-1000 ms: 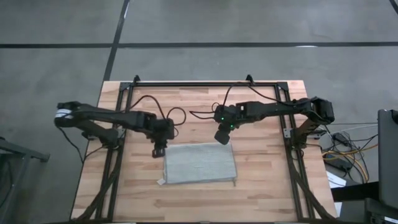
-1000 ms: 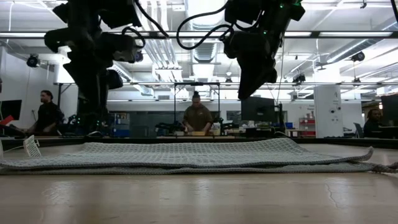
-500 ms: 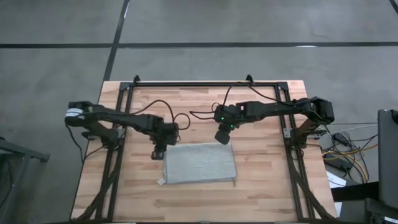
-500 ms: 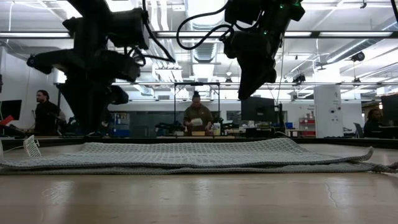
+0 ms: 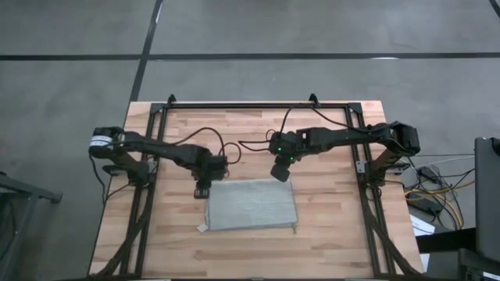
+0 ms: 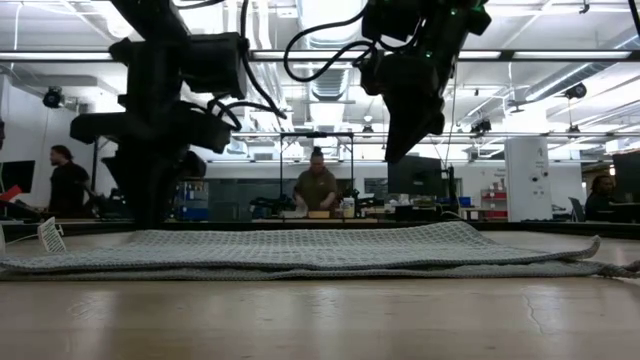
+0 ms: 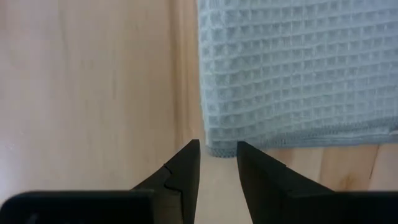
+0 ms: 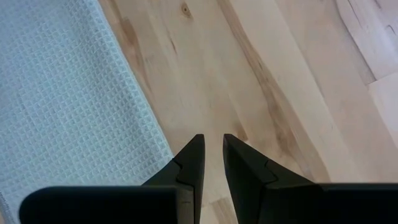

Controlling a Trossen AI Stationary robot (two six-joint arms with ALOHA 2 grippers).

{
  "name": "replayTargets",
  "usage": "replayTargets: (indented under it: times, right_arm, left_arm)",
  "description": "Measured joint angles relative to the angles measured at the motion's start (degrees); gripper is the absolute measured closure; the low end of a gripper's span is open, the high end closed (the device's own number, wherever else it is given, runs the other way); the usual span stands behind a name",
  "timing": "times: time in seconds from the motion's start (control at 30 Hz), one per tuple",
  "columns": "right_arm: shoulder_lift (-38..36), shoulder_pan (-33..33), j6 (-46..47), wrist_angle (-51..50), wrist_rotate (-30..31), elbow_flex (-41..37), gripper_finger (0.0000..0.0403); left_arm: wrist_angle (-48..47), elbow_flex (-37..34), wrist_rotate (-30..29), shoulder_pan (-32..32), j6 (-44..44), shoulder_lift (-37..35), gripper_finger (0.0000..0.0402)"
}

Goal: Fold microfiber towels
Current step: Fold the microfiber cloth on the table

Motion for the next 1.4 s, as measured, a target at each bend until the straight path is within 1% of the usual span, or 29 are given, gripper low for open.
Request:
replayTargets:
  times: [0.23, 0.7, 1.0, 1.13, 1.4]
  right_arm:
    - [0.1, 0.0, -0.2, 0.0, 0.0, -0.2, 0.0346]
    - [0.1, 0.0, -0.2, 0.3, 0.0, -0.8, 0.0346]
    - [0.1, 0.0, -1.3, 0.6, -0.1, -0.8, 0.0346]
    - [0.1, 0.0, -1.4, 0.7, -0.1, -0.8, 0.0346]
    - [0.1, 0.0, -1.7, 0.9, -0.1, -1.0, 0.0346]
  left_arm:
    - [0.5, 0.6, 3.6, 0.6, -0.6, -0.2, 0.0291]
    - [2.1, -0.7, 3.9, 2.6, -0.9, -0.2, 0.0291]
    - [3.7, -1.6, 7.3, 2.9, -1.6, -0.2, 0.0291]
    - [3.9, -1.7, 7.5, 2.9, -1.7, -0.2, 0.0291]
    - [8.1, -5.3, 7.9, 3.0, -4.1, -0.2, 0.0291]
